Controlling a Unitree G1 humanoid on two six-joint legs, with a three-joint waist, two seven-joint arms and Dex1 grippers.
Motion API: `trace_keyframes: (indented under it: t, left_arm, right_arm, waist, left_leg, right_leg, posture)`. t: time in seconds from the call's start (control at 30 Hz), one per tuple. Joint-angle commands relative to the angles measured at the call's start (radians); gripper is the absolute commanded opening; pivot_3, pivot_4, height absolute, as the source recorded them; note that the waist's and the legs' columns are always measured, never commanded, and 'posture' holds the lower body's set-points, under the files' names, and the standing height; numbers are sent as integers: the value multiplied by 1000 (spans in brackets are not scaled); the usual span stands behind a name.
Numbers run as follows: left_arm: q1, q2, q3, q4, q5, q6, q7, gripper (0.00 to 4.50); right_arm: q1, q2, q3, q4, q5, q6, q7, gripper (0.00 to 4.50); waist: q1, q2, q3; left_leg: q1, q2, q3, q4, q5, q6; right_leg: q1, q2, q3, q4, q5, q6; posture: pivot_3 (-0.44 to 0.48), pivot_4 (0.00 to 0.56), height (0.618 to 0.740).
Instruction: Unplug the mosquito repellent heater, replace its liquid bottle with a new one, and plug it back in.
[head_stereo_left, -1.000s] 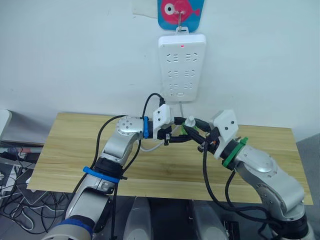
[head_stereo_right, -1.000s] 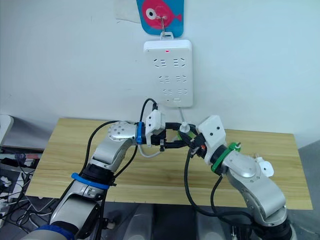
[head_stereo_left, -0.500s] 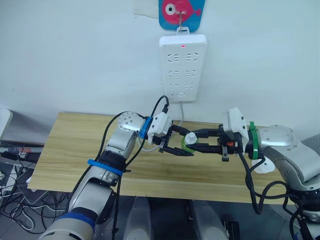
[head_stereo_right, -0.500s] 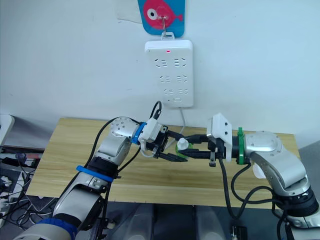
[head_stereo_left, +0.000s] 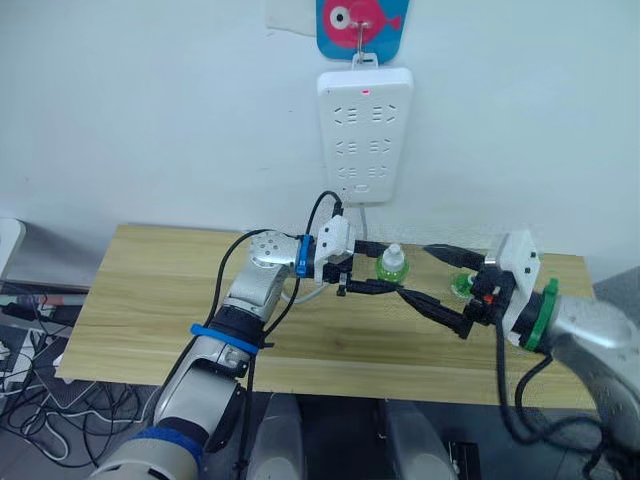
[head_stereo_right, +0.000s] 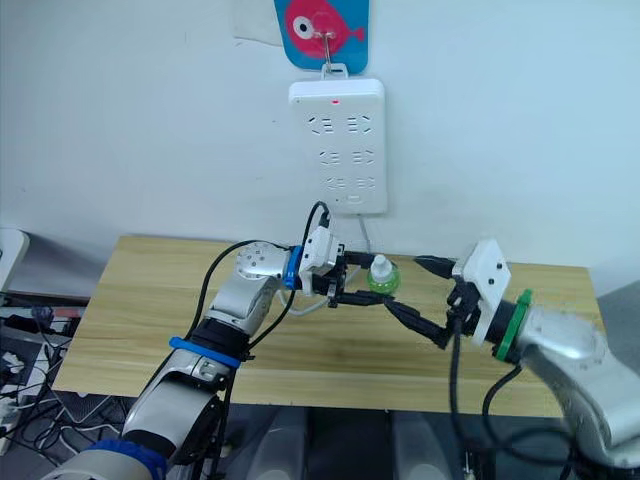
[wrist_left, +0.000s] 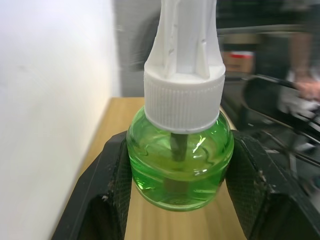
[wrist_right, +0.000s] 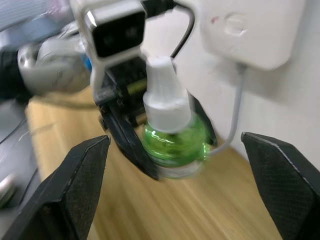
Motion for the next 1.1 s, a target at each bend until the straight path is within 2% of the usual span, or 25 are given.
trace_keyframes:
  t: [0.03, 0.1, 0.2, 0.5, 0.6, 0.83, 0.87, 1.0, 1.1]
  left_arm:
    - [21, -22, 0, -60, 11, 9, 56, 2260]
    - [24, -30, -2, -70, 15, 16, 76, 2260]
    - [24, -35, -5, -77, 15, 21, 81, 2260]
    - [14, -38, -7, -62, 20, 15, 70, 2260]
    - [21, -38, -10, -78, 17, 20, 66, 2260]
    - [25, -35, -12, -88, 16, 30, 57, 2260]
    - [25, -33, -12, -88, 17, 31, 56, 2260]
    - [35, -26, -17, -100, 17, 36, 46, 2260]
    - [43, -15, -29, -107, 16, 20, 13, 2260]
  right_arm:
    - [-1, 77, 127, -106, -158, 2, -230, 4454]
    - [-9, 122, 213, -107, -247, 7, -324, 4454]
    - [-22, 194, 274, -72, -344, 0, -432, 4454]
    - [-24, 297, 347, -22, -445, -40, -486, 4454]
    - [-19, 312, 362, -9, -456, -53, -477, 3857]
    - [-20, 331, 377, 5, -476, -71, -457, 1307]
    - [-22, 329, 379, 7, -481, -76, -453, 1091]
    - [-24, 328, 388, 5, -482, -81, -429, 1097]
    - [-38, 319, 385, 10, -429, -74, -356, 1097]
  waist:
    - [-5, 1, -1]
    - [-6, 2, -1]
    - [-10, 2, -1]
    - [-12, 3, -1]
    - [-12, 3, -1]
    - [-15, 3, -1]
    - [-15, 3, -1]
    - [-17, 3, -1]
    - [-19, 3, -1]
  left_leg:
    - [0, 0, 0, 1, 0, 0]
    - [0, 0, 0, 3, 0, 0]
    - [0, 0, 0, 4, 0, 0]
    - [-1, 0, 0, 5, 0, 0]
    - [-1, 0, 0, 5, 0, 0]
    - [-2, 0, 0, 5, 0, 0]
    - [-1, 0, 0, 5, 0, 0]
    - [-1, 0, 0, 5, 0, 0]
    - [-1, 0, 0, 5, 0, 1]
  right_leg:
    - [0, 0, 0, 1, 0, 0]
    - [0, 0, 0, 2, 0, 0]
    - [-1, 1, 0, 3, 0, 0]
    - [-1, 0, 0, 3, 0, 0]
    - [-1, 0, 0, 3, 0, 0]
    - [-1, 1, 0, 3, 0, 0]
    - [-1, 0, 0, 3, 0, 0]
    - [-1, 1, 0, 3, 0, 0]
    - [-1, 1, 0, 3, 0, 0]
  posture:
    - [52, 297, 740]
    - [46, 298, 740]
    - [42, 301, 740]
    - [41, 305, 740]
    - [45, 313, 740]
    - [49, 319, 740]
    - [49, 319, 740]
    - [49, 323, 740]
    - [50, 326, 740]
